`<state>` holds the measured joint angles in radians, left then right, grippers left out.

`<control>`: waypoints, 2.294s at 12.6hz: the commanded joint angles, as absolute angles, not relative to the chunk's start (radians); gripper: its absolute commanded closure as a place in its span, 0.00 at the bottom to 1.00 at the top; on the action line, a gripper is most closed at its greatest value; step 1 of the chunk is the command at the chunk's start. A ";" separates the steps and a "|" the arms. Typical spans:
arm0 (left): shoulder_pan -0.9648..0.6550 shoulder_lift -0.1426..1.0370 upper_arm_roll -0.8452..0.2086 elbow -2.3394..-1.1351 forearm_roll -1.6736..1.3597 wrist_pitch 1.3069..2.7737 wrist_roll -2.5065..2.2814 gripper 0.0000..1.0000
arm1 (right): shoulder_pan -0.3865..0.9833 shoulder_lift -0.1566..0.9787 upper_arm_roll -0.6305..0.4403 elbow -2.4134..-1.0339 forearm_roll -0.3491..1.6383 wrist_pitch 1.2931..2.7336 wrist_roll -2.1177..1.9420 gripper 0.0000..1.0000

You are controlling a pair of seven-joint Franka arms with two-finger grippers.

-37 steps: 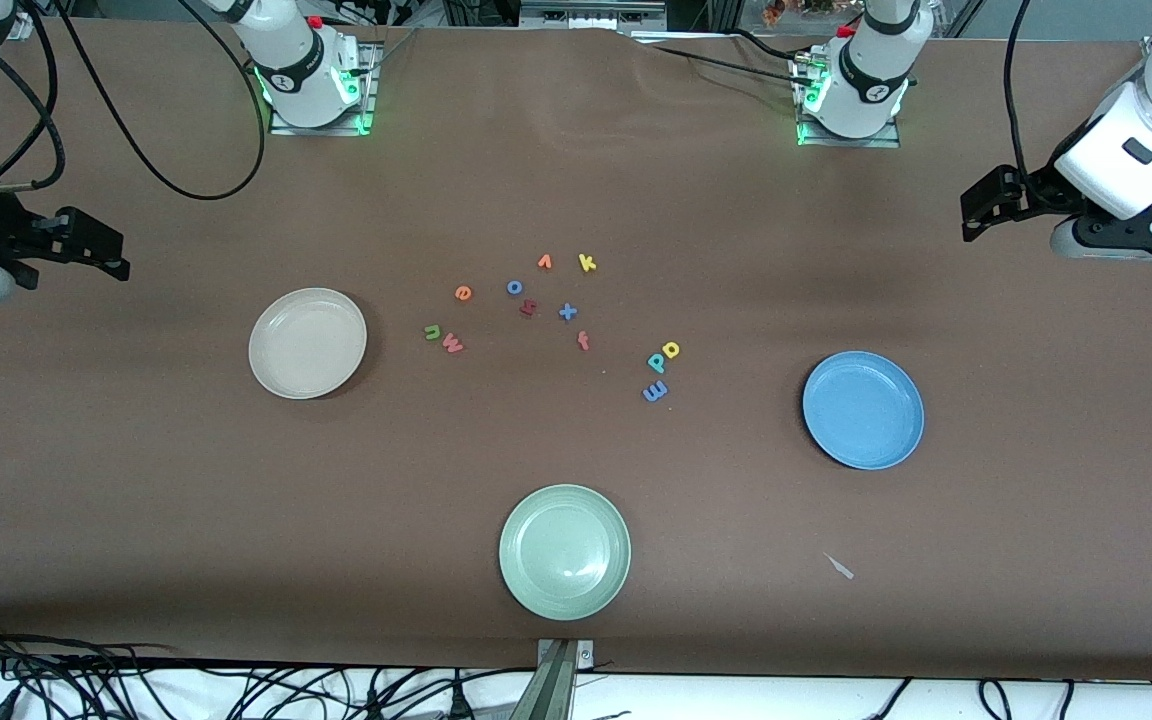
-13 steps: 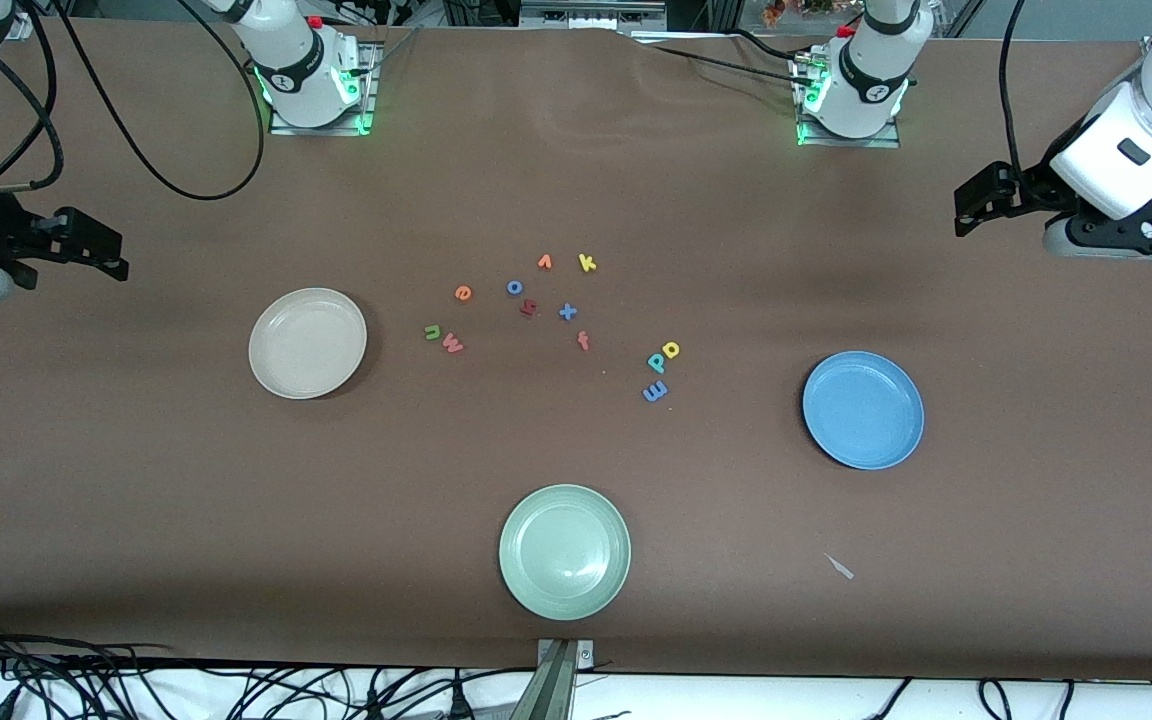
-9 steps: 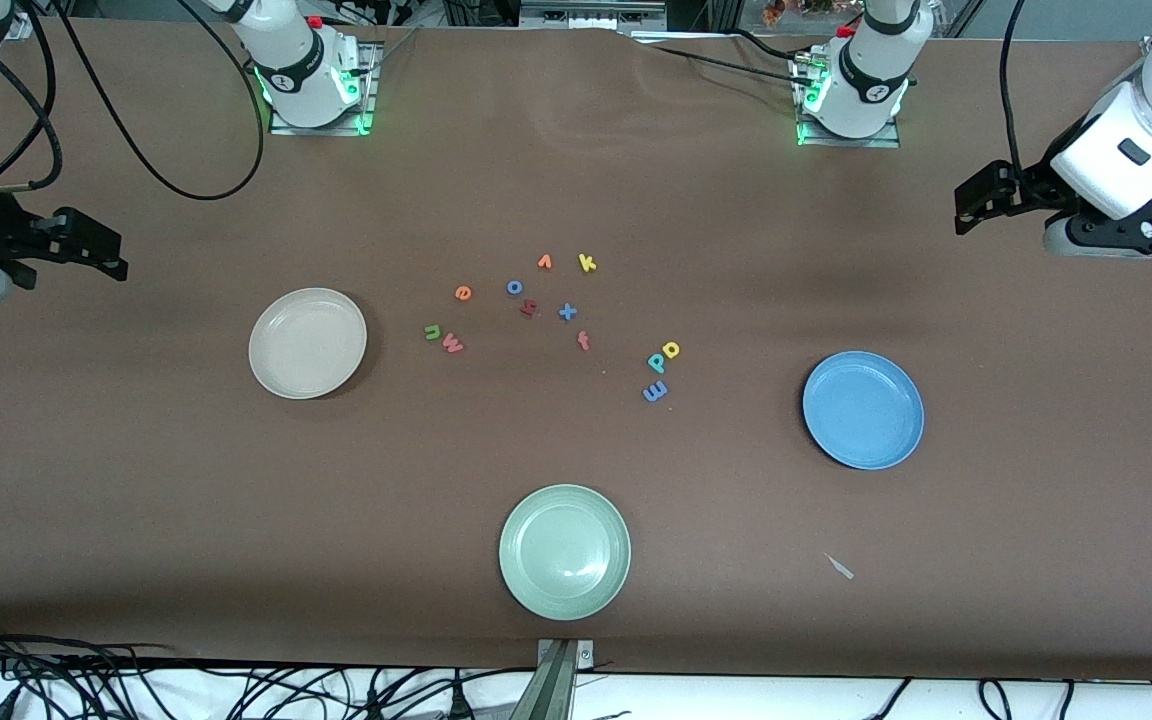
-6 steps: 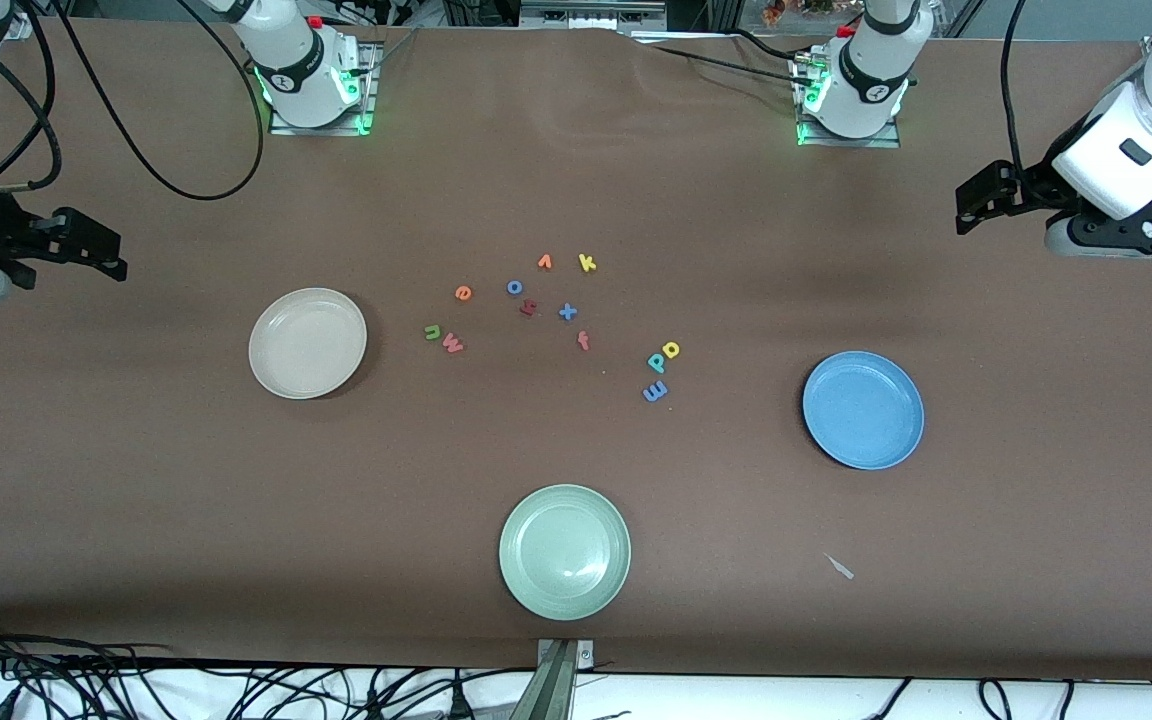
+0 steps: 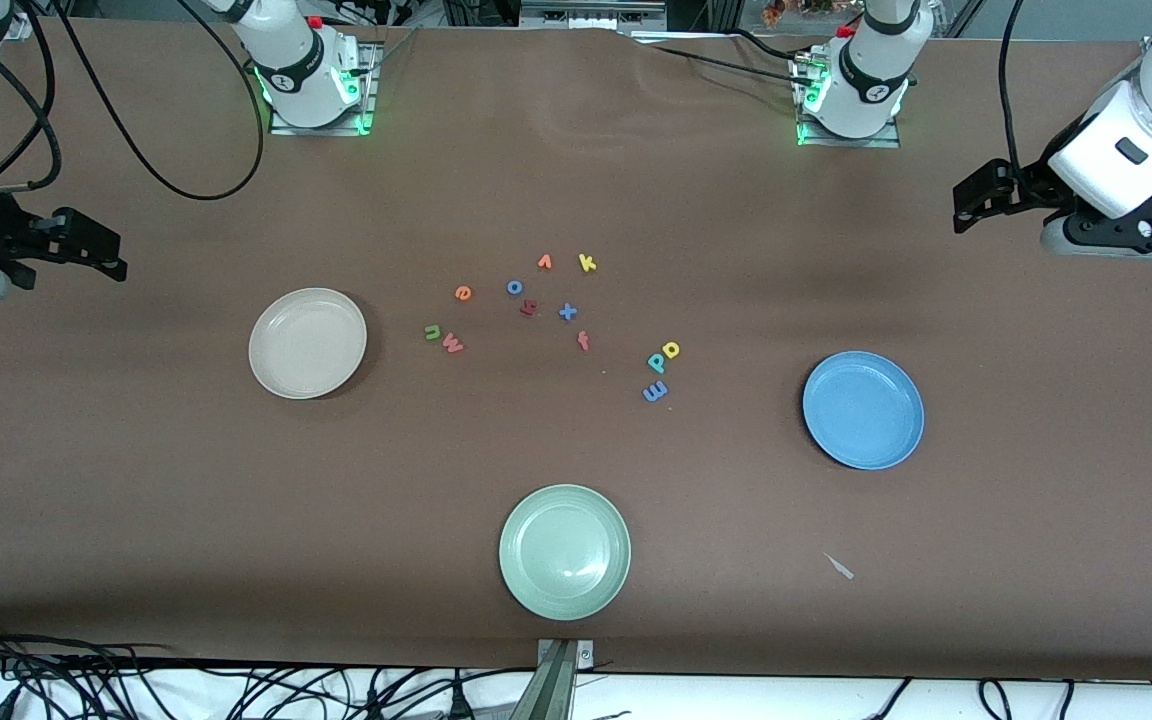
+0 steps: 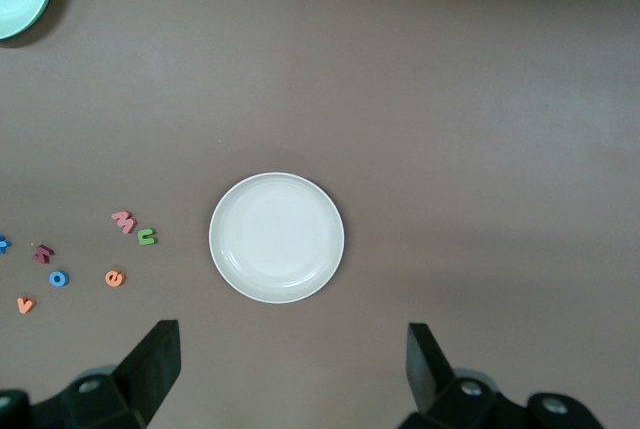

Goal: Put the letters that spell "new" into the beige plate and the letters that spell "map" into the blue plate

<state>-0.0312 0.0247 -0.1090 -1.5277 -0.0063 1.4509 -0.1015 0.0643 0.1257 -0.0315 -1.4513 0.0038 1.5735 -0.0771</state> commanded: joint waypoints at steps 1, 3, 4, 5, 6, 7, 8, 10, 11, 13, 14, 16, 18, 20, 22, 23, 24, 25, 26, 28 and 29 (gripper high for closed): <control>-0.029 0.035 -0.110 -1.502 -0.028 1.430 -0.087 0.00 | 0.060 0.130 -0.031 -1.439 0.006 1.572 -0.071 0.00; -0.025 0.034 -0.109 -1.502 -0.029 1.428 -0.083 0.00 | 0.060 0.129 -0.031 -1.439 0.006 1.575 -0.071 0.00; -0.025 0.032 -0.110 -1.502 -0.029 1.422 -0.083 0.00 | 0.061 0.132 -0.029 -1.439 0.006 1.575 -0.071 0.00; -0.031 0.035 -0.110 -1.502 -0.029 1.420 -0.084 0.00 | 0.061 0.143 -0.029 -1.439 0.009 1.575 -0.074 0.00; -0.032 0.035 -0.110 -1.502 -0.029 1.420 -0.086 0.00 | 0.063 0.144 -0.029 -1.439 0.009 1.575 -0.072 0.00; -0.032 0.035 -0.110 -1.502 -0.029 1.420 -0.086 0.00 | 0.063 0.144 -0.029 -1.439 0.009 1.575 -0.072 0.00; -0.031 0.035 -0.110 -1.502 -0.029 1.420 -0.083 0.00 | 0.063 0.144 -0.029 -1.439 0.009 1.575 -0.074 0.00; -0.025 0.035 -0.109 -1.500 -0.029 1.420 -0.086 0.00 | 0.064 0.144 -0.029 -1.439 0.011 1.575 -0.074 0.00; -0.022 0.035 -0.109 -1.500 -0.031 1.420 -0.086 0.00 | 0.064 0.144 -0.029 -1.439 0.011 1.575 -0.074 0.00; -0.020 0.035 -0.109 -1.500 -0.029 1.420 -0.086 0.00 | 0.064 0.144 -0.029 -1.439 0.009 1.575 -0.074 0.00; -0.031 0.035 -0.109 -1.502 -0.029 1.420 -0.086 0.00 | 0.064 0.144 -0.029 -1.439 0.009 1.575 -0.074 0.00; -0.035 0.038 -0.110 -1.502 -0.029 1.420 -0.086 0.00 | 0.066 0.144 -0.029 -1.439 0.009 1.575 -0.074 0.00; -0.034 0.038 -0.110 -1.502 -0.029 1.420 -0.081 0.00 | 0.066 0.144 -0.029 -1.439 0.009 1.575 -0.074 0.00; -0.035 0.038 -0.110 -1.502 -0.029 1.420 -0.084 0.00 | 0.066 0.144 -0.029 -1.439 0.009 1.575 -0.077 0.00; -0.035 0.038 -0.110 -1.502 -0.041 1.420 -0.083 0.00 | 0.066 0.146 -0.029 -1.439 0.009 1.575 -0.084 0.00; -0.034 0.038 -0.110 -1.502 -0.046 1.424 -0.084 0.00 | 0.064 0.146 -0.029 -1.439 0.011 1.575 -0.084 0.00; -0.035 0.046 -0.110 -1.502 -0.049 1.424 -0.086 0.00 | 0.064 0.146 -0.029 -1.439 0.011 1.575 -0.086 0.00; -0.026 0.045 -0.109 -1.502 -0.051 1.424 -0.078 0.00 | 0.064 0.146 -0.029 -1.439 0.011 1.575 -0.084 0.00; -0.022 0.044 -0.109 -1.502 -0.051 1.422 -0.077 0.00 | 0.064 0.146 -0.029 -1.439 0.011 1.575 -0.084 0.00; -0.035 0.051 -0.112 -1.502 -0.051 1.422 -0.086 0.00 | 0.063 0.146 -0.029 -1.439 0.009 1.575 -0.084 0.00; -0.034 0.049 -0.110 -1.502 -0.051 1.422 -0.083 0.00 | 0.064 0.146 -0.029 -1.439 0.006 1.575 -0.083 0.00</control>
